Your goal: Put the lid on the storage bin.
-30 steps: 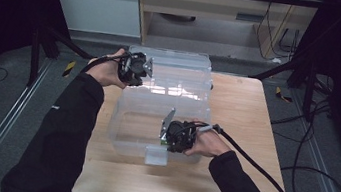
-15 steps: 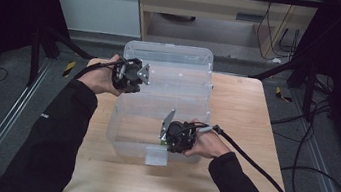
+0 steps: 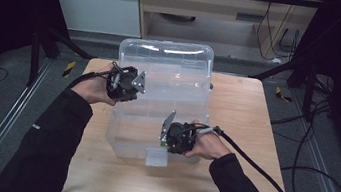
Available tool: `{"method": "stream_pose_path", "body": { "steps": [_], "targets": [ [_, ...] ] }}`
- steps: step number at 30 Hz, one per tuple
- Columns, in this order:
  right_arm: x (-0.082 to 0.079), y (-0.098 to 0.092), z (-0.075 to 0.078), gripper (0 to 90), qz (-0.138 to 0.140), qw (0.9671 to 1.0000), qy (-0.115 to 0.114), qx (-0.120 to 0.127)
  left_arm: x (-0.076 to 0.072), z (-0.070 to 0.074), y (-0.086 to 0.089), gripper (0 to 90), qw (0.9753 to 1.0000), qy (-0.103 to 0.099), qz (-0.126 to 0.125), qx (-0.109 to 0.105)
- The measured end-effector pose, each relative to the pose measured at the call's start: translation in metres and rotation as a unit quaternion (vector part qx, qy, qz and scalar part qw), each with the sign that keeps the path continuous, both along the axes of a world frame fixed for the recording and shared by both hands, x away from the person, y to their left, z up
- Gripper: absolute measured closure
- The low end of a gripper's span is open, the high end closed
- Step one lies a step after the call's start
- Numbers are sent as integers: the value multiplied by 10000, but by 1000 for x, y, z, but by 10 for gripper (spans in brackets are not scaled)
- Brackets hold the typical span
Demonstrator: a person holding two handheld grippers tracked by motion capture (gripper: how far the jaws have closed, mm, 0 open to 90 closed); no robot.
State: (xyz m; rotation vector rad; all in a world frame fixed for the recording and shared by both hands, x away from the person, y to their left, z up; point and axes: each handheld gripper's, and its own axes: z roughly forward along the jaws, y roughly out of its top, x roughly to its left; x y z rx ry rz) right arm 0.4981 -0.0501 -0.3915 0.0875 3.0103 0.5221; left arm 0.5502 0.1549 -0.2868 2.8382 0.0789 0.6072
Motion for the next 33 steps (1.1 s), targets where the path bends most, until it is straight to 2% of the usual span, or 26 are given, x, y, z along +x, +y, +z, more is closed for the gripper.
{"method": "stream_pose_path", "body": {
  "steps": [7, 8, 11, 12, 13, 14, 15, 23, 26, 28, 33],
  "targets": [
    [-1, 0, 0, 849, 12, 10000, -8, 14, -10, -2, 3, 882, 10000, -17, 12, -48],
    [-1, 0, 0, 849, 14, 10000, -13, 14, -13, -4, 4, 881, 9999, 105, 95, -83],
    [-1, 0, 0, 848, 23, 10000, -25, 25, -17, -5, 7, 883, 9996, 182, 101, -176],
    [-2, 0, 0, 848, 21, 10000, -36, 27, -18, -5, 7, 883, 9996, 186, 96, -169],
    [-2, -1, 0, 848, 26, 10000, -40, 26, -17, -5, 6, 882, 9999, 64, -32, -131],
    [-2, -1, 0, 848, 28, 10000, -41, 29, -21, -6, 7, 882, 9996, 201, 109, -166],
    [-2, -1, 0, 847, 24, 10000, -41, 28, -21, -6, 6, 882, 9998, 91, 64, -142],
    [-3, -1, -1, 845, -5, 10000, -68, 73, -27, -9, 7, 881, 9999, 99, 20, -112],
    [-3, -2, -1, 844, 20, 9999, -106, 67, -30, -11, 8, 878, 9997, 138, 59, -185],
    [-4, -2, -1, 844, 4, 9999, -133, 88, -31, -13, 9, 877, 9997, 95, 18, -234],
    [-5, -2, -1, 843, 22, 9998, -181, 47, -36, -15, 7, 874, 9998, 79, 2, -179]
  ]
}}
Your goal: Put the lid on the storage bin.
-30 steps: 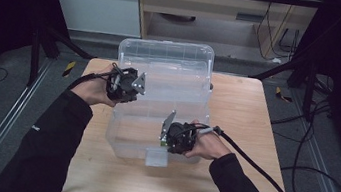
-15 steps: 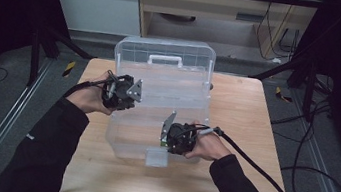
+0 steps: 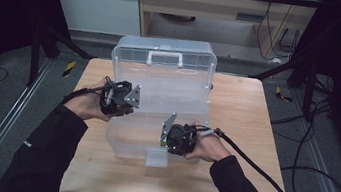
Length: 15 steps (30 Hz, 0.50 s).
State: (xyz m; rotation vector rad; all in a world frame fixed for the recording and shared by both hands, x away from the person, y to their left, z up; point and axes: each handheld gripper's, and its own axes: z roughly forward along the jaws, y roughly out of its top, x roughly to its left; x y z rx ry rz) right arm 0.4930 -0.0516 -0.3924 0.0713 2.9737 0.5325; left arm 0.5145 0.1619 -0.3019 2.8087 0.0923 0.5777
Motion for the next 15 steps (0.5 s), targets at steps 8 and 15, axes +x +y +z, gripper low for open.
{"method": "stream_pose_path", "body": {
  "steps": [8, 15],
  "targets": [
    [-3, 0, 0, 829, -50, 9999, -98, 25, -5, -2, -1, 872, 10000, -15, 22, 38],
    [-5, -8, 12, 787, -172, 9992, -98, 340, -7, -3, -2, 869, 9999, -34, 56, 127]
  ]
}}
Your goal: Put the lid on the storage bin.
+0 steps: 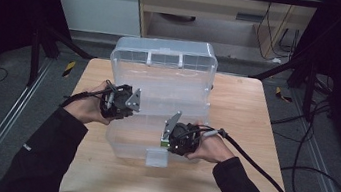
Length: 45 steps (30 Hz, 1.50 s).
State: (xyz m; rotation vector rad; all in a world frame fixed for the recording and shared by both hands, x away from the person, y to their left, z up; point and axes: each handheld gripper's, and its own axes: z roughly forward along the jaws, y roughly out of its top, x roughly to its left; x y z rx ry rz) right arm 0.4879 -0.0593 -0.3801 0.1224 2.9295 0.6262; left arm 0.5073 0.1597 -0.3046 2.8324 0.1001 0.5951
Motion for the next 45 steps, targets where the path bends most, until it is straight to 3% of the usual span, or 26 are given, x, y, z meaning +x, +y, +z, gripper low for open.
{"method": "stream_pose_path", "body": {
  "steps": [3, 7, 9, 12, 14, 17, 21, 22, 23, 24, 27, 33, 37, 39, 45],
  "targets": [
    [-3, -5, 8, 782, -31, 9998, -32, 217, -1, -1, 0, 867, 10000, -26, -2, -37],
    [-5, -15, 21, 795, -250, 9969, -56, 740, -2, -2, 0, 867, 10000, 5, -1, -4],
    [-5, -21, 28, 804, -417, 9945, -93, 956, -4, -2, 0, 866, 10000, 23, 17, -12],
    [-4, -33, 39, 818, -709, 9879, -145, 1373, -4, -3, 0, 867, 10000, 17, -12, 3],
    [-2, -42, 47, 834, -908, 9816, -220, 1666, -5, -4, 0, 867, 10000, 25, -17, 9],
    [2, -55, 57, 855, -1380, 9669, -337, 2122, -7, -5, 0, 866, 10000, 30, -23, 15],
    [11, -76, 65, 895, -2120, 9353, -528, 2783, -10, -7, -1, 862, 10000, 9, -25, 41],
    [14, -82, 67, 900, -2335, 9236, -589, 2984, -10, -7, -1, 861, 10000, 6, -23, 41],
    [16, -86, 67, 900, -2459, 9172, -599, 3078, -10, -7, -1, 861, 10000, 12, -23, 35],
    [19, -91, 68, 900, -2651, 9084, -605, 3175, -10, -7, -1, 860, 10000, 15, -19, 33],
    [26, -99, 68, 900, -2999, 8948, -652, 3241, -11, -7, -1, 859, 10000, 15, -2, 30],
    [39, -109, 65, 900, -3444, 8745, -625, 3358, -14, -10, -2, 859, 10000, 31, 8, 52],
    [43, -114, 64, 900, -3635, 8650, -623, 3402, -16, -12, 0, 855, 10000, 11, 14, -6],
    [44, -116, 64, 900, -3671, 8629, -652, 3413, -16, -12, 0, 855, 10000, 14, 22, -3],
    [46, -119, 64, 900, -3716, 8615, -579, 3412, -17, -13, -2, 855, 10000, 62, 39, 35]
  ]
}}
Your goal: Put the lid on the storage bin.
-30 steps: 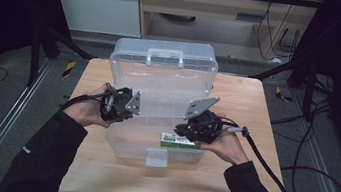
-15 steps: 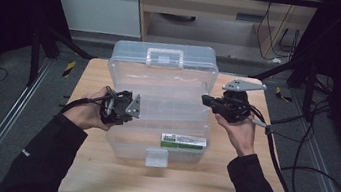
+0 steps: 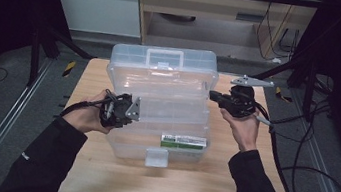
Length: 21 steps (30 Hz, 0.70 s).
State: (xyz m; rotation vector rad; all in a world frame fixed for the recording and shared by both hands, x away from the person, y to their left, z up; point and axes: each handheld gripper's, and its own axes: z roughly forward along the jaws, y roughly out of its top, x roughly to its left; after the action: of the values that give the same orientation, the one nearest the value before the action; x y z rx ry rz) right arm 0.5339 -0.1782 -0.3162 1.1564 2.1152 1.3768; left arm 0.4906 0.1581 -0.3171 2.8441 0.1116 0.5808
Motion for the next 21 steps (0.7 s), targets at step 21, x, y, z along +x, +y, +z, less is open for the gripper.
{"method": "stream_pose_path", "body": {
  "steps": [21],
  "targets": [
    [-5, -3, -1, 900, 21, 10000, -55, 77, -10, -9, 2, 809, 9999, -57, 78, -107]
  ]
}}
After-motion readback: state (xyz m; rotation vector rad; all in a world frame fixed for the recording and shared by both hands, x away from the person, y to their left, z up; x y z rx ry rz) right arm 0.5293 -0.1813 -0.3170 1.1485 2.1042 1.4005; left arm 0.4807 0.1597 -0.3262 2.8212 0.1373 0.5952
